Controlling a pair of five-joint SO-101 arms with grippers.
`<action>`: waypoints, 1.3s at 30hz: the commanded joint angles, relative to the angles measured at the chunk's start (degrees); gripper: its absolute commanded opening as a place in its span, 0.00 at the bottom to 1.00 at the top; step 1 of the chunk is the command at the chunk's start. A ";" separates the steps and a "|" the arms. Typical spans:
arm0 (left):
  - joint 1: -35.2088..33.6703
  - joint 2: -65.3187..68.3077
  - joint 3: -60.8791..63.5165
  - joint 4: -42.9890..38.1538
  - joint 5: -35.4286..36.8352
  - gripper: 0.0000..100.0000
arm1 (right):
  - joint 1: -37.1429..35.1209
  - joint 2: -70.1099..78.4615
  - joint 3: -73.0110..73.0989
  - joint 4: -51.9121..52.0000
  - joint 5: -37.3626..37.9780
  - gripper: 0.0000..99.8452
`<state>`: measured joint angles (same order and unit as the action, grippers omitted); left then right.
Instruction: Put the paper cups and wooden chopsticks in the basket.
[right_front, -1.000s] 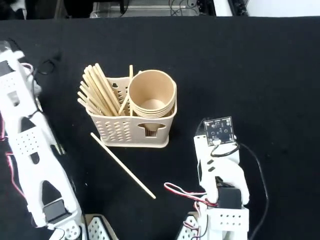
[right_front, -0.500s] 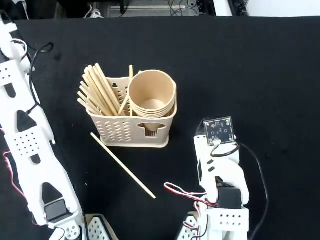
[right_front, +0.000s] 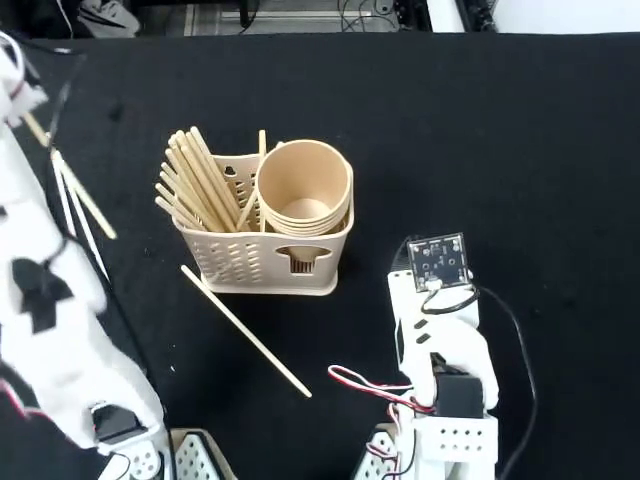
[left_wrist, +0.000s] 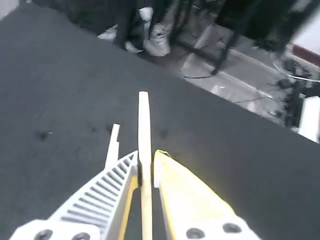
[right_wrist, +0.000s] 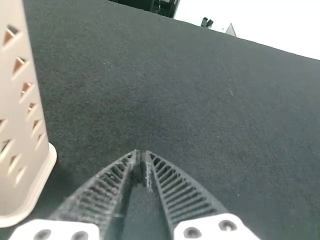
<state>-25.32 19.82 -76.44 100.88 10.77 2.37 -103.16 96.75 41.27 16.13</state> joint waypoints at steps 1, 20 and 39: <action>7.25 -22.07 22.64 -0.79 1.05 0.03 | -0.70 -4.09 -0.22 0.00 0.44 0.01; 25.10 -90.81 106.59 -63.74 6.24 0.03 | -0.70 -4.09 -0.22 0.09 0.44 0.01; 25.89 -100.84 137.89 -89.85 3.78 0.08 | -0.70 -4.09 -0.22 0.09 0.44 0.01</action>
<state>-0.35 -80.84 59.30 12.88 16.57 2.37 -103.16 96.75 41.27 16.13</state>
